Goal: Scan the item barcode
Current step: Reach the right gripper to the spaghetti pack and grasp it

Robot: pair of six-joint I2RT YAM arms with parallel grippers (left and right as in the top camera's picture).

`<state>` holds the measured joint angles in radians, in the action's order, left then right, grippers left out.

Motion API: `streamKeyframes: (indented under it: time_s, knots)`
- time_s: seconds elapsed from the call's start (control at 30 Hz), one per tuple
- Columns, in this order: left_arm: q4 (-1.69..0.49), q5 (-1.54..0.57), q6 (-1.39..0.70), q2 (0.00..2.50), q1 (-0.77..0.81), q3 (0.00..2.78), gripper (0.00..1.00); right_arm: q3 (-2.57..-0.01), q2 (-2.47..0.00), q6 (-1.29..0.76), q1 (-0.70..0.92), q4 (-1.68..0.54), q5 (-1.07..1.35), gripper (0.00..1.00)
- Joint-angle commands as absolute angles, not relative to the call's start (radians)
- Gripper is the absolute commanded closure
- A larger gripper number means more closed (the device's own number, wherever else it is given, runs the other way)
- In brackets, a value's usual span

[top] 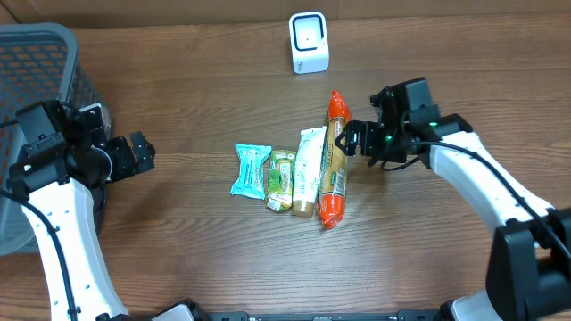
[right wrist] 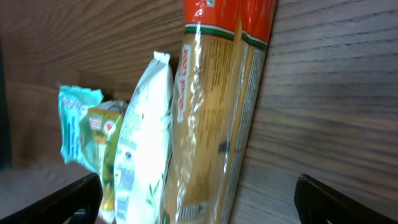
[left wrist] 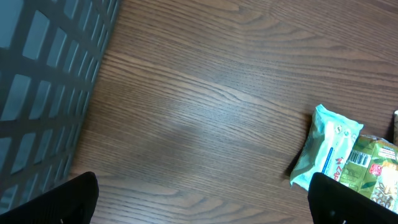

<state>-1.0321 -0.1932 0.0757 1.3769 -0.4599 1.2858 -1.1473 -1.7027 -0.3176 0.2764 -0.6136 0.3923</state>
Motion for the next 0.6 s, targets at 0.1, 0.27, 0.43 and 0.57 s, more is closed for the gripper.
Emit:
streamKeyframes:
  time_s: [0.1, 0.27, 0.43, 0.57]
  knots:
    - [-1.032, -0.191, 0.056, 1.382, -0.464, 1.296, 0.00, -1.180, -1.819, -0.443, 0.332, -0.606, 0.352, 0.09]
    - [-1.032, -0.191, 0.056, 1.382, -0.464, 1.296, 0.00, -1.180, -1.832, -0.509, 0.344, -0.605, 0.350, 0.20]
    - [-1.032, -0.191, 0.056, 1.382, -0.464, 1.296, 0.00, -1.180, -1.858, -0.540, 0.363, -0.601, 0.322, 0.23]
    - [-1.032, -0.191, 0.056, 1.382, -0.464, 1.296, 0.01, -1.180, -1.869, -0.547, 0.370, -0.590, 0.322, 0.23]
